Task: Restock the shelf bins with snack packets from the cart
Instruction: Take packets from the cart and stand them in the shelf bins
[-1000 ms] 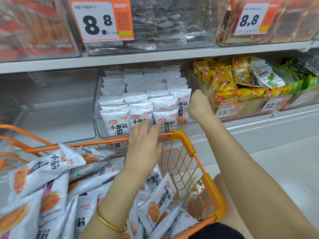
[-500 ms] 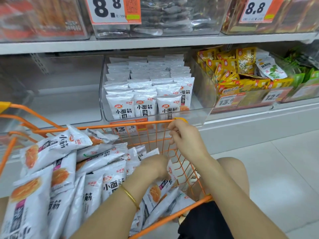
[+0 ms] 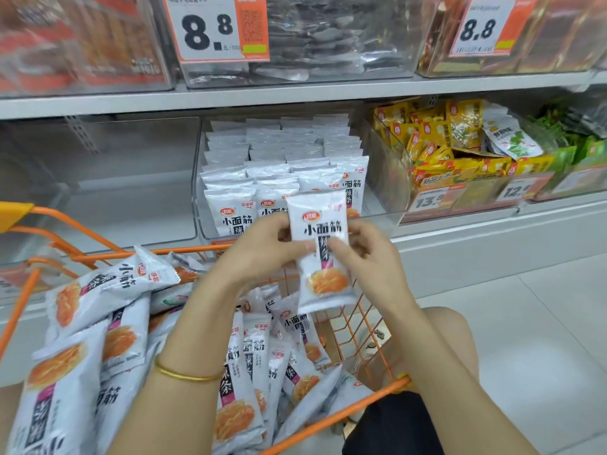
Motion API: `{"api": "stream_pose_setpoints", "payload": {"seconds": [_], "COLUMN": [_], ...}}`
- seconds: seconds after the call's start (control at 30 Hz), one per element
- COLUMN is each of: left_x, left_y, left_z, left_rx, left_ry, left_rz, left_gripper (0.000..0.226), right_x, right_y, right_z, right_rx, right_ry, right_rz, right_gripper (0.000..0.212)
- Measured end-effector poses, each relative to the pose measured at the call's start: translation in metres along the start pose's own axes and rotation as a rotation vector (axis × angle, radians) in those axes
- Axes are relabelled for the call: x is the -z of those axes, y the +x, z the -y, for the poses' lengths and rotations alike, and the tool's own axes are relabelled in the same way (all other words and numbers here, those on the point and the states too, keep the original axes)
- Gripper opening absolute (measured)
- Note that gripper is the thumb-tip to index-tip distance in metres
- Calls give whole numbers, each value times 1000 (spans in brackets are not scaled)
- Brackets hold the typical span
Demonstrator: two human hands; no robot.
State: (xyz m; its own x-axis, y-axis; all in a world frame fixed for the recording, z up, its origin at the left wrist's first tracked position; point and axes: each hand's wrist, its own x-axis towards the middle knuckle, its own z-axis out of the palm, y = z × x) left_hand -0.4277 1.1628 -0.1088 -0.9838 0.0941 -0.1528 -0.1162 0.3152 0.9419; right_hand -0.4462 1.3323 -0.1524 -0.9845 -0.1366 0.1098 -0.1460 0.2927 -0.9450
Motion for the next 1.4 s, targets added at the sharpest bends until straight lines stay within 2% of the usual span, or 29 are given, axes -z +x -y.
{"api": "stream_pose_setpoints", "payload": {"seconds": [0.1, 0.17, 0.23, 0.3, 0.4, 0.57, 0.8, 1.0, 1.13, 1.3, 1.4], "left_x": [-14, -22, -26, -29, -33, -38, -39, -38, -37, -36, -35], "left_y": [7, 12, 14, 16, 19, 19, 20, 20, 19, 18, 17], "left_z": [-2, -1, 3, 11, 22, 30, 33, 33, 31, 28, 25], "left_rx": [-121, -194, -283, -338, -310, -302, -287, -275, -271, -305, -319], "left_ry": [-22, 60, 318, 560, 705, 733, 758, 747, 708, 694, 689], "left_rz": [-140, -272, -385, -381, -316, -288, -262, -251, -261, -317, -348], "left_gripper": [20, 24, 36, 42, 41, 42, 44, 43, 41, 34, 28], "right_x": [0, 9, 25, 41, 50, 33, 24, 22, 25, 32, 36], "right_y": [0, 9, 24, 46, 81, 120, 145, 149, 145, 117, 83], "right_z": [7, 16, 28, 37, 40, 17, -5, -7, -4, 14, 27], "right_rx": [11, 13, 45, 89, 20, -110, -310, -360, -325, -212, -9], "right_ry": [-29, 22, 22, -133, -405, -716, -754, -807, -843, -850, -864], "right_rz": [58, -52, -220, -338, -341, -145, -28, 18, 2, -130, -215], "right_gripper": [24, 21, 23, 31, 37, 31, 26, 33, 28, 31, 26]}}
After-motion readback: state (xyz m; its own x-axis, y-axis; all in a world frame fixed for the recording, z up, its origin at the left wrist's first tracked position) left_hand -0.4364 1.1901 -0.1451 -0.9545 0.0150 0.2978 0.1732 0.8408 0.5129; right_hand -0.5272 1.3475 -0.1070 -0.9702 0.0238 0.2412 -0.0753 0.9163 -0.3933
